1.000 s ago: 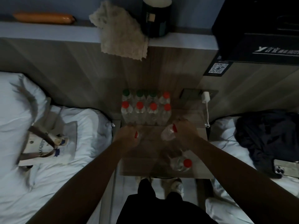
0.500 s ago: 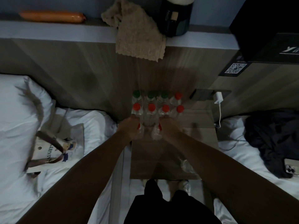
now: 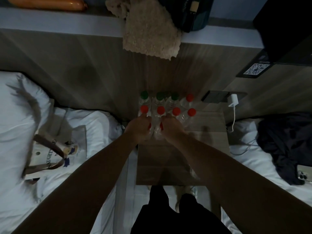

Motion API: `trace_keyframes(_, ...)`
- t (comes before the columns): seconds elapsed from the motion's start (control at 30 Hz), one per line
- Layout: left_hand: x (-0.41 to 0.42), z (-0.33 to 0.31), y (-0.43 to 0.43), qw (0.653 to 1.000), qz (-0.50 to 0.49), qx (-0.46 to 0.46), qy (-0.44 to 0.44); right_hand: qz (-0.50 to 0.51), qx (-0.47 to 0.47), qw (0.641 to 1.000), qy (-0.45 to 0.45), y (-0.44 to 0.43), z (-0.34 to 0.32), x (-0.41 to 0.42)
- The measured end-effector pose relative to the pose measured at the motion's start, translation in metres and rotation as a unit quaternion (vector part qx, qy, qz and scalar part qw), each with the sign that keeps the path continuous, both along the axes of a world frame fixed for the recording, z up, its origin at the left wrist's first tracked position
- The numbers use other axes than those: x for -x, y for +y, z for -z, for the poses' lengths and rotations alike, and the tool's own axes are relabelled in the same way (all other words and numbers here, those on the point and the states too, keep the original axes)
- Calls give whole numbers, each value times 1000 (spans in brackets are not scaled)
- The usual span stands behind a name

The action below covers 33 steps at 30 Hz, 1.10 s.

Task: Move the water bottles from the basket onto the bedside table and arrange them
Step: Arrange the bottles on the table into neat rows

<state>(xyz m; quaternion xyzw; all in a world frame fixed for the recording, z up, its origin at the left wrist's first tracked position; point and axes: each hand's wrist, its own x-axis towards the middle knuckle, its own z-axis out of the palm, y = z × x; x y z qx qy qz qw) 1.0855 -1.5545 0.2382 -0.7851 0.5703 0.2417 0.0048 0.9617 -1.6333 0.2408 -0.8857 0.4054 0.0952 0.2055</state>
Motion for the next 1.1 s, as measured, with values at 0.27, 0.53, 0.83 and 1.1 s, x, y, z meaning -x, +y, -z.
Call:
trace_keyframes(0.27,0,11,6,999,-29,0,15,-13,-24,998,52,-4,1,-1)
trace_keyframes(0.53,-7,11,3,997,-64,-4,42,11,-37,999,-1,2,6,-4)
trace_keyframes(0.83,-8,17,10,998,-45,30,38,11,-31,999,-12,4,10,-5)
trace_keyframes(1.1,7,16,25,986,-151,27,71,30,-49,998,-35,7,12,4)
